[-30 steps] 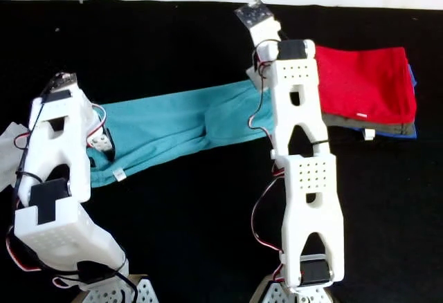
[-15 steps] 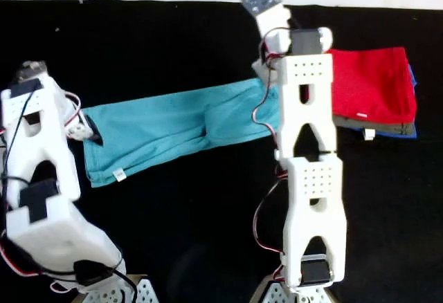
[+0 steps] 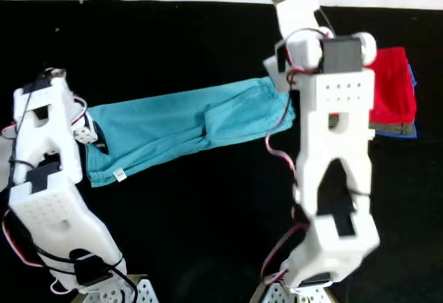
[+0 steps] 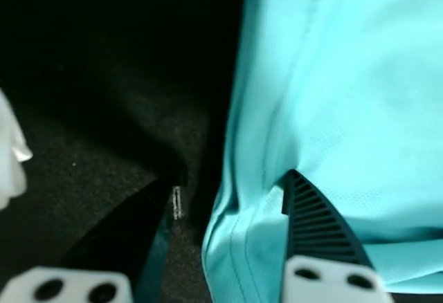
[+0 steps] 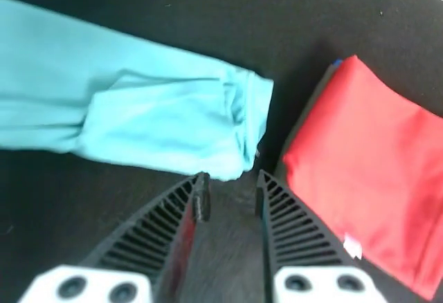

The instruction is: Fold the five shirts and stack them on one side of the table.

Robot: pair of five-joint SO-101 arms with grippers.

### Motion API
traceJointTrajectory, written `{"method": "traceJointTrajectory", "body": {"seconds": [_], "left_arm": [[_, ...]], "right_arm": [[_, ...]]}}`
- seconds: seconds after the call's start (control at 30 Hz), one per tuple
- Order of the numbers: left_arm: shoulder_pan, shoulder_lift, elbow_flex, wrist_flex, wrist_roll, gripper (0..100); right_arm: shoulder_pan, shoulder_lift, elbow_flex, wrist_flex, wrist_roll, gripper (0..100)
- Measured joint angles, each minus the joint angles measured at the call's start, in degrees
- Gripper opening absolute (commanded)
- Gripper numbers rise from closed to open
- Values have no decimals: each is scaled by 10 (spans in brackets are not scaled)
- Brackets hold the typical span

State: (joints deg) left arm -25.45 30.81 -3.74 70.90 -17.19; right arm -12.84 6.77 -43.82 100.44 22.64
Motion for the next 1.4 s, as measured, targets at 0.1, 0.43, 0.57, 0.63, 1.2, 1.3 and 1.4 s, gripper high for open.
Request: {"method": "traceJointTrajectory", "body": {"seconds": [0.1, 0.43, 0.57, 0.63, 1.2, 1.3, 1.4], "left_arm": [[20, 21, -29, 31, -1, 223], [40, 107, -161, 133, 2, 19], [22, 135, -215, 174, -11, 9], [-6, 146, -247, 195, -31, 9], [-2, 116, -402, 295, -83, 9], [63, 36, -371, 295, -79, 9], [149, -33, -348, 296, -80, 9]], "right_arm": [[1, -82, 74, 0, 0, 118], [3, -278, 309, -4, -1, 9], [4, -314, 419, -33, -1, 6], [11, -336, 474, -52, -1, 6], [208, -496, 1067, -447, 40, 6], [231, -496, 1131, -485, 41, 6], [251, -497, 1175, -530, 43, 6]]}}
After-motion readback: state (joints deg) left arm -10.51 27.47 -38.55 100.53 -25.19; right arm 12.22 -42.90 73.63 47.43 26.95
